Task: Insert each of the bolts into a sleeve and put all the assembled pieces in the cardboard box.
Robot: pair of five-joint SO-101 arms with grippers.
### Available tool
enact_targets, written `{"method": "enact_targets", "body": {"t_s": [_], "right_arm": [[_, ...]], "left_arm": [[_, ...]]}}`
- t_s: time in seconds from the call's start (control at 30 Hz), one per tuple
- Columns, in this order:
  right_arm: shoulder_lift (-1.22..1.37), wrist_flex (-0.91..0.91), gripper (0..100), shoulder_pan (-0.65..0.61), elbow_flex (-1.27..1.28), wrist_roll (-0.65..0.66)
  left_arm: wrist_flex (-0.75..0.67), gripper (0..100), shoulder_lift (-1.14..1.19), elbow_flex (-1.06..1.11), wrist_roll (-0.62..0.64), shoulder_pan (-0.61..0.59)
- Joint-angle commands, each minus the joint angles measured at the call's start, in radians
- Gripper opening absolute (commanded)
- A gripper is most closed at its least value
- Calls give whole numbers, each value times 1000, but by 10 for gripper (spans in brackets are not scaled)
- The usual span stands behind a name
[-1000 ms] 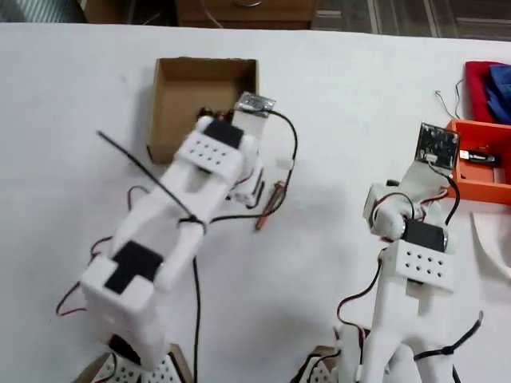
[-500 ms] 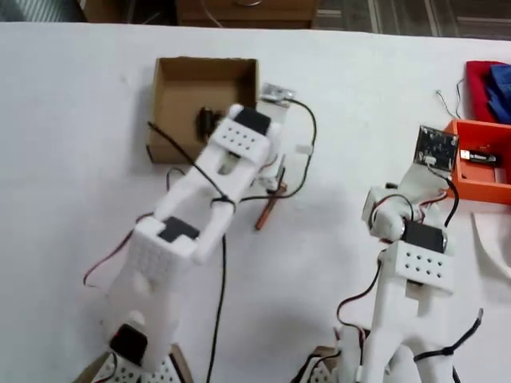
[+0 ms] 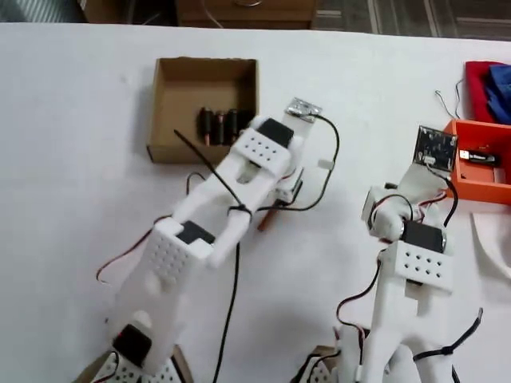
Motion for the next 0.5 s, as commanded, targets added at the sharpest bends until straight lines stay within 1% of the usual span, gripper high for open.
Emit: {"method": "enact_targets", "body": {"t_s": [0.0, 0.17, 0.47], "right_arm": [[-21, -21, 22, 8, -6, -6], [-21, -21, 22, 8, -6, -6], [-19, -21, 22, 8, -6, -6]], "left_arm": [[-9, 155, -12, -39, -6, 3], [-14, 155, 5, -28, -6, 12], [-92, 154, 58, -39, -8, 12]]}}
